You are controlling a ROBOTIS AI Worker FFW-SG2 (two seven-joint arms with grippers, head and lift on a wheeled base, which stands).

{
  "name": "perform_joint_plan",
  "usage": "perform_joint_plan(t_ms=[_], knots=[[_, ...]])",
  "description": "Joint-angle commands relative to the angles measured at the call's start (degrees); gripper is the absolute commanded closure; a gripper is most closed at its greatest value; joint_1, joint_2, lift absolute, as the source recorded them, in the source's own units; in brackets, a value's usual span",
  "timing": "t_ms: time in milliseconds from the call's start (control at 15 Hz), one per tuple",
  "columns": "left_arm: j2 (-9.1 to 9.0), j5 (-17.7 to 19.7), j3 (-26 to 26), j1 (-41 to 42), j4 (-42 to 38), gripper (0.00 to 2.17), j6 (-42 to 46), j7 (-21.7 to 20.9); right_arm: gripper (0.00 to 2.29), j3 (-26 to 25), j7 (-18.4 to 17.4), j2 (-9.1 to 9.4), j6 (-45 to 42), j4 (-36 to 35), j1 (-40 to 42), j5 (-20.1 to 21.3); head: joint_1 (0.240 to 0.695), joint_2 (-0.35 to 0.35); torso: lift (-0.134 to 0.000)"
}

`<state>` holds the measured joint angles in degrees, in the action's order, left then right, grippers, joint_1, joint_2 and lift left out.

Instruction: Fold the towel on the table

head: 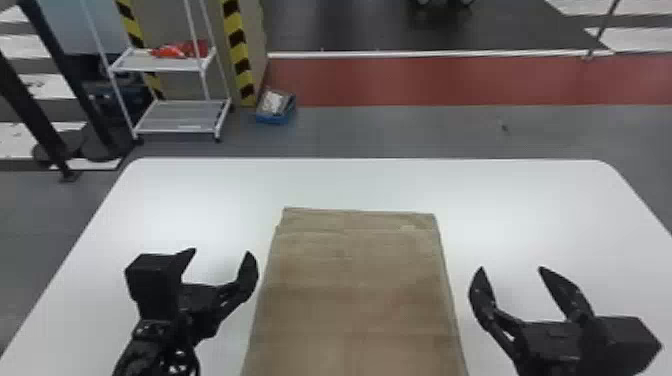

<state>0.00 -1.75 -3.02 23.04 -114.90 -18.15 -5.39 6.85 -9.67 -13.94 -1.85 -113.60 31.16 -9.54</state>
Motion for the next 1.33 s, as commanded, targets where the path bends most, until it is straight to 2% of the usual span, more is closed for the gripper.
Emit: perform_joint_plan(t_ms=[0,67,467,733,933,1067,1200,1267], knots=[[-0.15,-1.1,2.0,-4.8,1.4,0.09,-5.0,-1.1,0.13,0.0,0.0,-0.04,0.1,0.4,-0.2,0.0,0.695,0.023,-0.119],[-0.15,-0.8,2.8,-7.3,2.9,0.09,-7.7,-1.6,0.13,0.0,0.0,-0.04,0.1,0.5,-0.2,0.0,0.695,0.014,-0.119],[-0.15,-2.7,5.1,-19.5,14.7,0.16,-10.5,-4.2,0.13,0.0,0.0,-0.39,1.1,0.9,-1.3,-0.4,0.695,-0.043,-0.119],[-0.15,-2.7,4.7,-22.1,20.4,0.31,-10.5,-4.5,0.13,0.0,0.0,-0.48,1.3,1.9,-2.0,-0.5,0.695,-0.052,-0.119],[-0.15,-2.8,4.4,-22.8,21.8,0.33,-10.3,-5.0,0.13,0.3,0.0,-0.57,1.1,2.9,-2.8,-1.2,0.695,-0.049,-0.119],[-0.15,-3.3,4.3,-23.0,21.9,0.52,-10.3,-5.8,0.13,0.3,0.0,-0.48,1.1,3.0,-2.9,-1.2,0.695,-0.049,-0.119],[-0.15,-3.3,4.3,-22.9,21.9,0.61,-10.3,-6.8,0.13,0.3,0.0,-0.48,1.1,3.4,-3.0,-1.2,0.695,-0.050,-0.119],[-0.15,-3.0,4.0,-22.8,21.9,0.89,-10.5,-7.5,0.13,0.3,0.0,-0.48,1.1,3.5,-3.0,-1.2,0.695,-0.051,-0.119]])
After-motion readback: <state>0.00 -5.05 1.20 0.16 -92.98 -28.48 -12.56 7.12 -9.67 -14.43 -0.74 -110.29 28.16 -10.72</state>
